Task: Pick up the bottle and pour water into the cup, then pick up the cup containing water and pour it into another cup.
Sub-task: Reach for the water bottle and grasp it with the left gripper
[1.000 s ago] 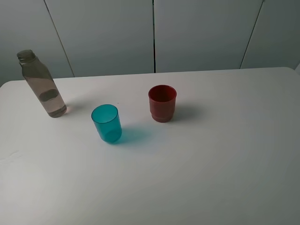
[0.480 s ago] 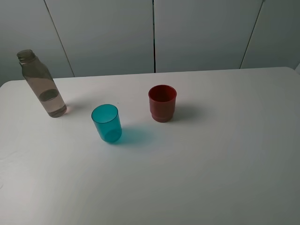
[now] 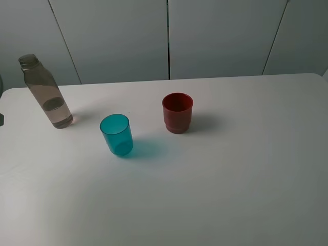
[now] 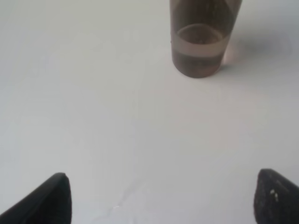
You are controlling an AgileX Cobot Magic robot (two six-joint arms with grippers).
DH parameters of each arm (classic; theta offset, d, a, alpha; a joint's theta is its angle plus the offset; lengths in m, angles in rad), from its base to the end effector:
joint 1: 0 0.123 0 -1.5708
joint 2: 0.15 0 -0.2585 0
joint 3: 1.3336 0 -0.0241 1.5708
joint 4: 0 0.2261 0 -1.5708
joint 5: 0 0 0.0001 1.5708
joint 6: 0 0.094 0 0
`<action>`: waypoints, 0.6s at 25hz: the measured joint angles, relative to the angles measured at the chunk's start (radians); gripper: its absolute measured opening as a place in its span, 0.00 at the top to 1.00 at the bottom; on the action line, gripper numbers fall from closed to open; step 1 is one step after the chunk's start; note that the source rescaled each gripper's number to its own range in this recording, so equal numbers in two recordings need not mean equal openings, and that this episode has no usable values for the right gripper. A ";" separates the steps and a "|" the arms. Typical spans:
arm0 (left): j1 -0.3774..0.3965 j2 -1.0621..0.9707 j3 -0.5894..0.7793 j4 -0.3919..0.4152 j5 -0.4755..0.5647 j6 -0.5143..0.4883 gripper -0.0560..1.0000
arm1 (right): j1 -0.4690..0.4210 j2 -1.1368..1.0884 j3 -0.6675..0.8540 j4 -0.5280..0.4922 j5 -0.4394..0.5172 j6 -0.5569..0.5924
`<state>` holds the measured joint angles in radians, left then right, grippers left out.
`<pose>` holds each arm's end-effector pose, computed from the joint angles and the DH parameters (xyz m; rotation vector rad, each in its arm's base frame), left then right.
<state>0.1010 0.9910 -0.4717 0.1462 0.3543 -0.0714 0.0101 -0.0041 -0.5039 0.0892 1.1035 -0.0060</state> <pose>0.1728 0.0223 0.2189 -0.0662 2.3559 0.1410 -0.0002 0.0075 0.2617 -0.0236 2.0774 0.1098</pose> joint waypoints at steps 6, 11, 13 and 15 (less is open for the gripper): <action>0.000 0.000 0.163 0.088 -0.375 0.000 0.00 | 0.000 0.000 0.000 0.000 0.000 0.006; 0.000 0.002 0.200 0.106 -0.505 0.000 0.00 | 0.000 0.000 0.000 0.000 0.000 0.006; 0.003 0.014 0.200 0.103 -0.540 0.000 0.00 | 0.000 0.000 0.000 0.000 0.000 0.006; 0.022 0.052 0.200 0.090 -0.573 -0.004 0.00 | 0.000 0.000 0.000 0.000 0.000 0.006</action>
<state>0.1226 1.0428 -0.2719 0.2365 -0.2187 -0.0758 0.0101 -0.0041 -0.5039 0.0892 1.1035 0.0000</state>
